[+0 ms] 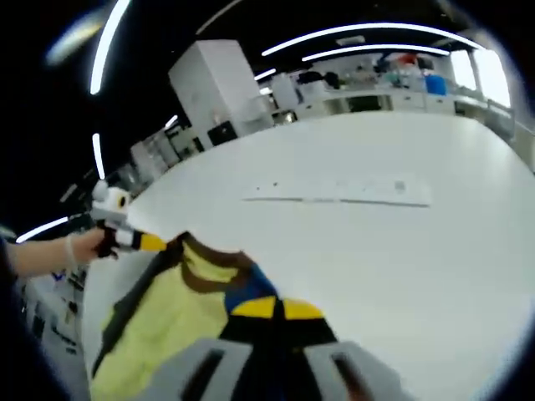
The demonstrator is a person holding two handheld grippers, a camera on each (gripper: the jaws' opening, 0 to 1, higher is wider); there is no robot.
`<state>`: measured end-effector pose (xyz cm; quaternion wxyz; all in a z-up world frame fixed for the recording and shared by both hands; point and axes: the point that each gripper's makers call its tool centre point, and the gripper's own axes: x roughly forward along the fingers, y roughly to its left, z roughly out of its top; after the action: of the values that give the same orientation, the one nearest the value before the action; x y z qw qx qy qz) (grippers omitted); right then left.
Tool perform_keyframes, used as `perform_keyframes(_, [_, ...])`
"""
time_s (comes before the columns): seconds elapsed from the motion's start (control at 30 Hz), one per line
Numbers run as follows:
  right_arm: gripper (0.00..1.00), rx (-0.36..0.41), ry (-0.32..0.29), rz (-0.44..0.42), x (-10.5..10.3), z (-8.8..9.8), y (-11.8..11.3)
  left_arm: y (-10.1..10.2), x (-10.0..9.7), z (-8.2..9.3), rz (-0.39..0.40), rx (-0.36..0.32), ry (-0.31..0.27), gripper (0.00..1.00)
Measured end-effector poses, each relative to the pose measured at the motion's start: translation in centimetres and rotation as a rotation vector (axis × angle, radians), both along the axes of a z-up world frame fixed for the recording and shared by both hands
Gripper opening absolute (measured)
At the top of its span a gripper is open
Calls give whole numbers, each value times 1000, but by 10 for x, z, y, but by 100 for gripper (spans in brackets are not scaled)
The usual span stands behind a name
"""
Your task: Fold the garment on the visible template until the final outline fits inside the template.
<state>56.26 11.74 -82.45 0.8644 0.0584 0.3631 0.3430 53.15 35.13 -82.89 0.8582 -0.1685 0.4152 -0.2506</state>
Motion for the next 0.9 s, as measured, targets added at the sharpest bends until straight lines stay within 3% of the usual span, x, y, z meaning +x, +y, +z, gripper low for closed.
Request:
perform_keyframes(0.13, [0, -15, 3, 7, 1, -4, 1, -2, -2, -2, -16, 17, -12, 0])
perform_keyframes(0.2, [0, -23, 0, 15, -1, -4, 2, -2, -1, -2, -41, 40, -48, 0])
perform_keyframes(0.27, [0, -20, -6, 20, -1, -5, 2, -2, 1, -1, -86, 68, -116, 0])
perform_keyframes(0.37, [0, -32, -18, 21, 1, -7, 0, -6, 3, 5, -112, 43, -203, 0])
perform_keyframes(0.43, [2, -45, -29, 30, 1, -8, -2, -2, 6, 5, -118, 47, -233, 9])
perform_keyframes(0.53, [14, -32, -36, 41, -2, -5, -4, 5, 12, 2, -143, 95, -264, 34])
perform_keyframes(0.63, [23, -19, -54, 55, -6, -2, -6, 7, 13, 9, -170, 88, -300, 44])
perform_keyframes(0.9, [69, 11, -109, 114, -29, 15, -5, 1, -5, 35, -222, 8, -366, 79])
